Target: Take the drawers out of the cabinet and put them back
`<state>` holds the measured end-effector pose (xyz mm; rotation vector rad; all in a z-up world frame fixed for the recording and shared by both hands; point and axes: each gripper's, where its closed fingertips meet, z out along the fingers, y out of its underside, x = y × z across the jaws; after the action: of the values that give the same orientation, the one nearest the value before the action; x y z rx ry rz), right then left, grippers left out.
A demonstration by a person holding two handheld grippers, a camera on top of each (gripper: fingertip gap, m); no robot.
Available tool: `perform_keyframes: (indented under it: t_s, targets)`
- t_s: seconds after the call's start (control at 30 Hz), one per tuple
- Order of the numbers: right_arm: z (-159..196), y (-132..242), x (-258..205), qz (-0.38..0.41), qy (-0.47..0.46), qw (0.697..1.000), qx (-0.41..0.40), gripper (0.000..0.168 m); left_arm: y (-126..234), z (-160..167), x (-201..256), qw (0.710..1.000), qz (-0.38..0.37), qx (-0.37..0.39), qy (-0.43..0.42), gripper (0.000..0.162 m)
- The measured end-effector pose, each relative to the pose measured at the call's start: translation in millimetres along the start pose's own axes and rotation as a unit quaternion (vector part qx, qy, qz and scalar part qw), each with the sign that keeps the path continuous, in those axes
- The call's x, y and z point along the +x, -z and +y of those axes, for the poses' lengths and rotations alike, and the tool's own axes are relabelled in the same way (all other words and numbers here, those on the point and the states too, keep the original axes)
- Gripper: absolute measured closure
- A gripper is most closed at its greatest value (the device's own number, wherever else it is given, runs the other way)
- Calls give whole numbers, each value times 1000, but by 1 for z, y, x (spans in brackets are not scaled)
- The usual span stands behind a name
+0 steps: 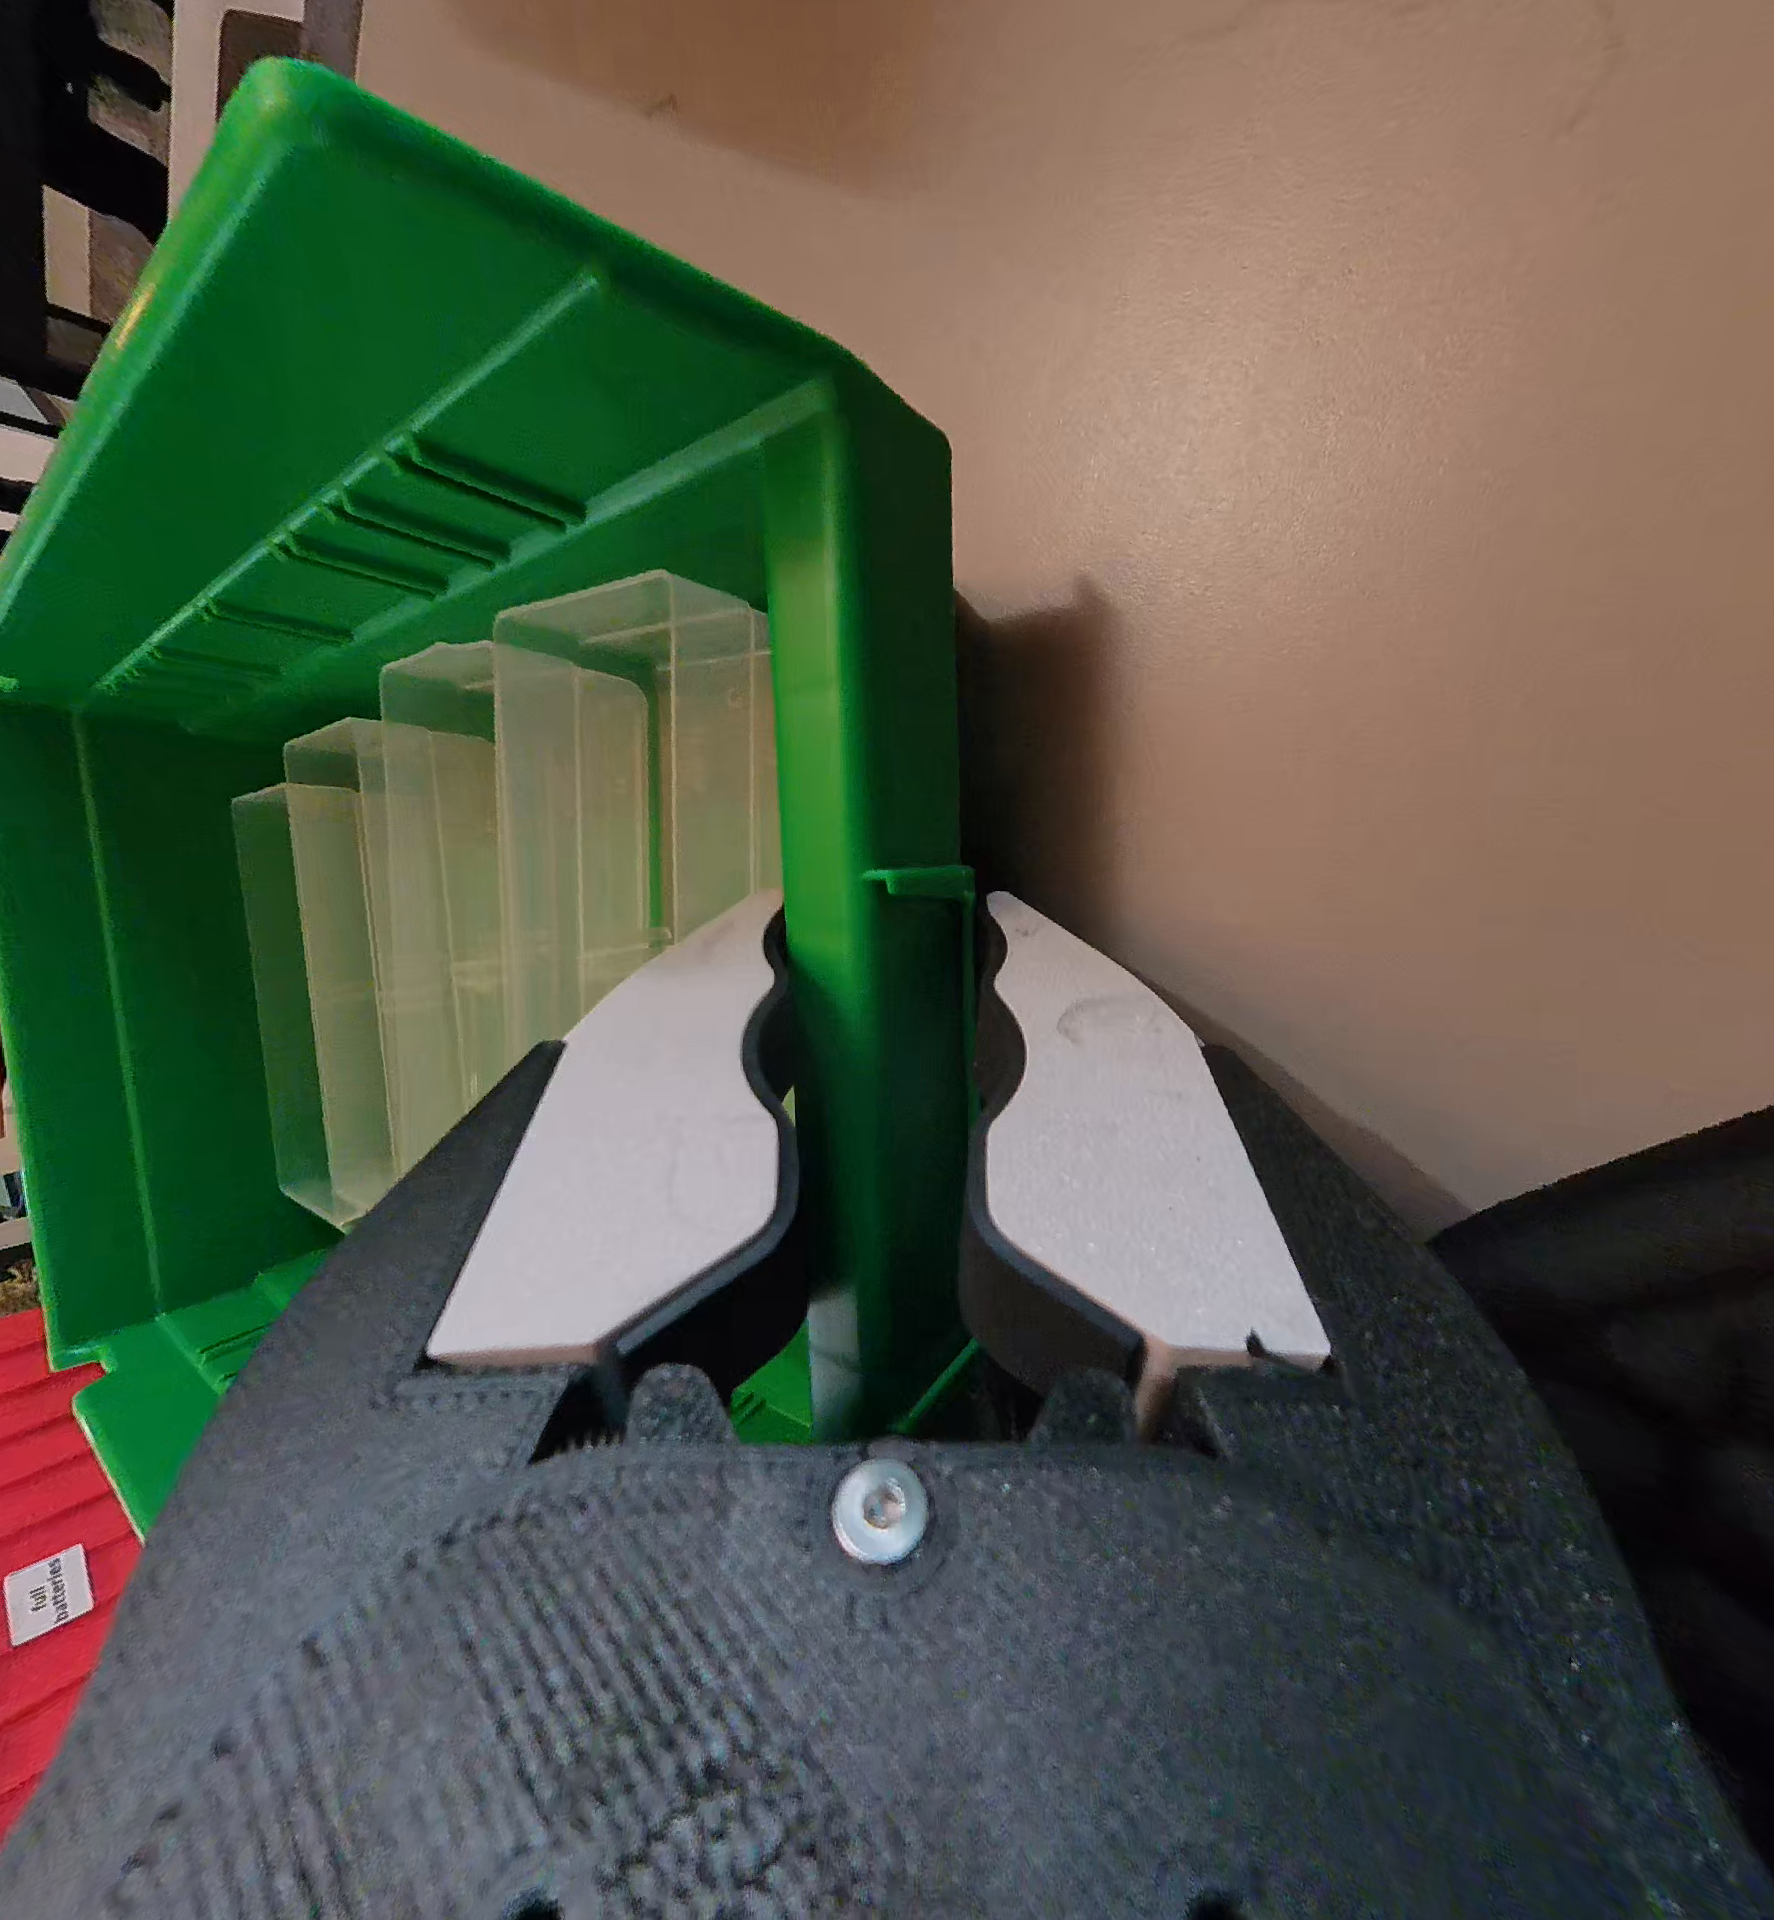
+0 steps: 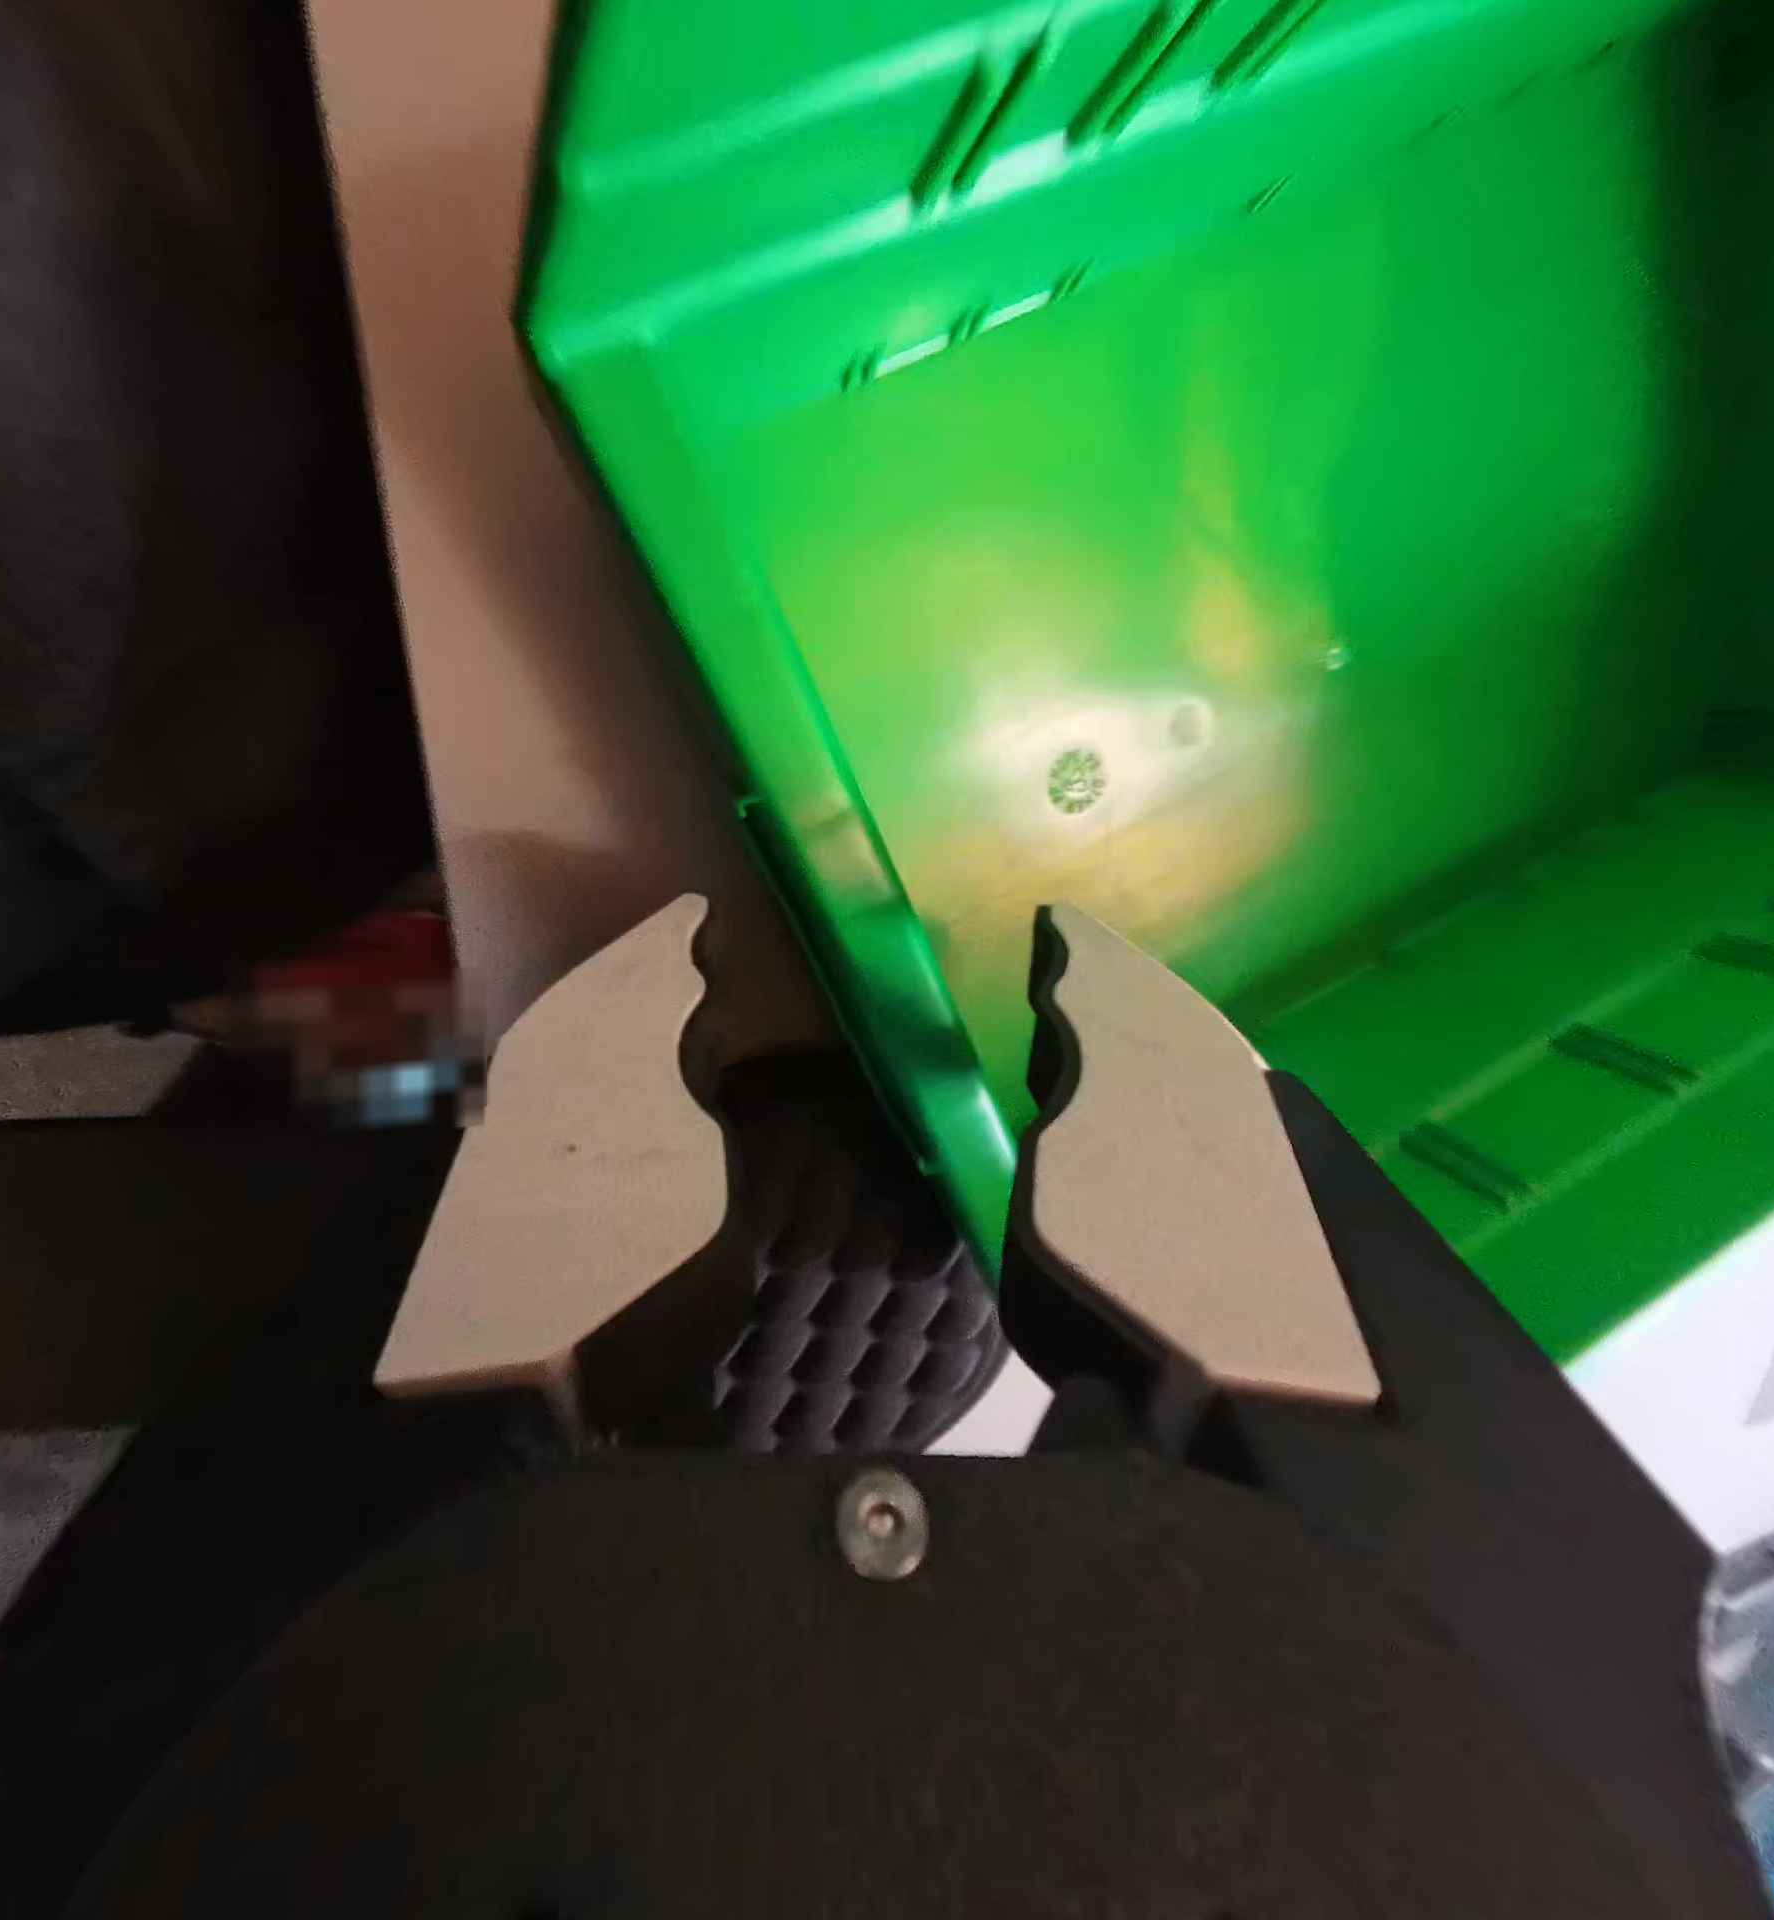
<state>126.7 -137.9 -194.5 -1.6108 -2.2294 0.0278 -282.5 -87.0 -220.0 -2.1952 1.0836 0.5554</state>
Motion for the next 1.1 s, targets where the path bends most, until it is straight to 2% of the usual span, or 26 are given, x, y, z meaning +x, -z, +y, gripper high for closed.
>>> perform_keyframes:
  t_s: [0.03,0.13,0.27,0.4,0.6,0.7,0.83,0.97,1.03,1.1]
  targets:
    - [3,-12,1,4,13,1000,-20,118,0,0,0,1000,0,1,0,131]
    - [-3,-26,1,10,57,998,-27,137,0,0,0,1000,1,2,-3,131]
    - [-25,-11,3,25,81,996,3,140,0,-1,0,1000,0,4,-5,131]
    - [-38,29,8,33,40,997,51,140,0,-1,0,1000,-3,5,-8,131]
    - [-3,98,40,133,-32,989,52,139,0,-2,-1,1000,-7,8,-15,131]
    - [19,112,61,183,-50,982,20,139,-2,-5,-1,1000,-11,12,-22,131]
    - [56,97,100,196,-87,976,-24,138,-5,-15,1,999,-5,19,-29,131]
    - [102,57,152,213,-110,969,-65,137,-13,-30,0,999,4,30,-41,131]
    - [116,30,171,192,-134,970,-61,137,-20,-39,-3,998,12,35,-46,131]
    - [133,9,193,207,-129,966,-87,138,-29,-48,-8,998,20,38,-49,131]
